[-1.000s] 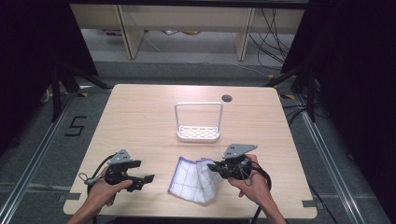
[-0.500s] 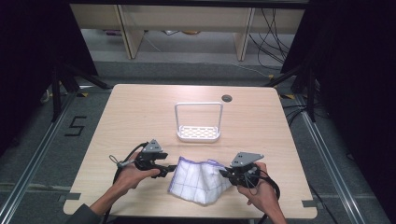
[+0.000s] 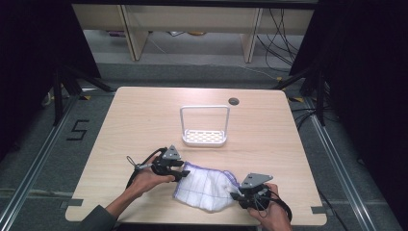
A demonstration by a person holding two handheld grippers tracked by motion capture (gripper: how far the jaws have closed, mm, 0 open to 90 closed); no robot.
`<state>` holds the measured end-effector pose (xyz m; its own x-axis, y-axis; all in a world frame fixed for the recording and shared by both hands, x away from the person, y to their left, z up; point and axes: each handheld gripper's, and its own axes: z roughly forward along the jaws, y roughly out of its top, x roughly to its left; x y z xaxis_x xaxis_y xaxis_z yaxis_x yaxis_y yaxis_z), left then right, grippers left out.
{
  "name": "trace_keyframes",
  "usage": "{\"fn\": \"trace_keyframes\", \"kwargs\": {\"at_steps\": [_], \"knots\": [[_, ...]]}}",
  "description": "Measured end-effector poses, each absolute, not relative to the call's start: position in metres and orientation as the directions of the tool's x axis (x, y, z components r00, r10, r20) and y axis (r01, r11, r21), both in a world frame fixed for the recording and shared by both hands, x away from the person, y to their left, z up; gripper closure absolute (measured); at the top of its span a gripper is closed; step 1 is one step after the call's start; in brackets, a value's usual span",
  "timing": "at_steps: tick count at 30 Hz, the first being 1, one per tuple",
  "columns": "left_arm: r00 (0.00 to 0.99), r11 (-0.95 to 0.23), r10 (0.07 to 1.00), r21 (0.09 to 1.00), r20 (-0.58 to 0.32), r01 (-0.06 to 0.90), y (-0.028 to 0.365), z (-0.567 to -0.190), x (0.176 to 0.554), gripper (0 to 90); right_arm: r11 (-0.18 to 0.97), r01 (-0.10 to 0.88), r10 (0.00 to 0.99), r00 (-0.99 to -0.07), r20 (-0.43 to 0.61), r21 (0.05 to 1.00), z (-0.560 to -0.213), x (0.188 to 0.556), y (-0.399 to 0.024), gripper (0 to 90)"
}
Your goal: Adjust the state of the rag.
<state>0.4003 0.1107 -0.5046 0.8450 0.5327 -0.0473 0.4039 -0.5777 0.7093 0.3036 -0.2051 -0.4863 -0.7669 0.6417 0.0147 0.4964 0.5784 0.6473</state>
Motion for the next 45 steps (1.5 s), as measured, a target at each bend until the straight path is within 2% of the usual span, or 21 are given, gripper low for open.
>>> {"fn": "trace_keyframes", "kwargs": {"at_steps": [1,2,4,9,14,19,23,30,32,38,41,45], "knots": [[0.849,-0.583,0.527,0.708,-0.043,0.398,0.110,-0.504,0.400,52.1,0.578,0.496,0.642,-0.767,0.015,0.647,-0.486,0.304,-0.205,66.8],[0.852,-0.592,0.522,0.705,-0.035,0.391,0.107,-0.503,0.401,53.3,0.555,0.492,0.667,-0.745,-0.006,0.671,-0.483,0.302,-0.207,62.6],[0.854,-0.596,0.520,0.703,-0.031,0.388,0.107,-0.503,0.402,53.9,0.563,0.497,0.672,-0.740,-0.016,0.660,-0.477,0.302,-0.210,62.2],[0.852,-0.608,0.524,0.691,-0.022,0.392,0.104,-0.504,0.404,53.7,0.529,0.468,0.707,-0.704,-0.063,0.708,-0.461,0.297,-0.223,60.1],[0.844,-0.606,0.536,0.687,-0.018,0.400,0.104,-0.504,0.405,50.8,0.514,0.483,0.717,-0.696,-0.046,0.709,-0.463,0.290,-0.227,57.4],[0.848,-0.621,0.530,0.681,-0.001,0.389,0.102,-0.505,0.404,53.9,0.513,0.491,0.720,-0.693,-0.040,0.704,-0.463,0.289,-0.228,57.2],[0.858,-0.631,0.514,0.678,-0.001,0.378,0.100,-0.505,0.405,59.5,0.501,0.504,0.728,-0.685,-0.028,0.703,-0.465,0.289,-0.228,57.2],[0.853,-0.614,0.521,0.691,-0.007,0.381,0.103,-0.506,0.411,83.5,0.498,0.503,0.734,-0.678,-0.034,0.706,-0.464,0.290,-0.232,59.5],[0.848,-0.583,0.528,0.706,-0.047,0.402,0.105,-0.509,0.413,87.7,0.497,0.499,0.737,-0.675,-0.042,0.710,-0.463,0.290,-0.234,62.4],[0.868,-0.584,0.495,0.730,-0.027,0.355,0.105,-0.501,0.405,88.8,0.483,0.498,0.737,-0.676,-0.027,0.720,-0.462,0.291,-0.237,63.2],[0.874,-0.566,0.486,0.752,-0.026,0.337,0.105,-0.493,0.398,88.9,0.437,0.517,0.736,-0.676,0.038,0.736,-0.459,0.290,-0.233,62.4],[0.883,-0.564,0.469,0.766,-0.010,0.308,0.108,-0.482,0.391,88.9,0.485,0.489,0.704,-0.710,0.008,0.725,-0.461,0.297,-0.222,65.8]]}}
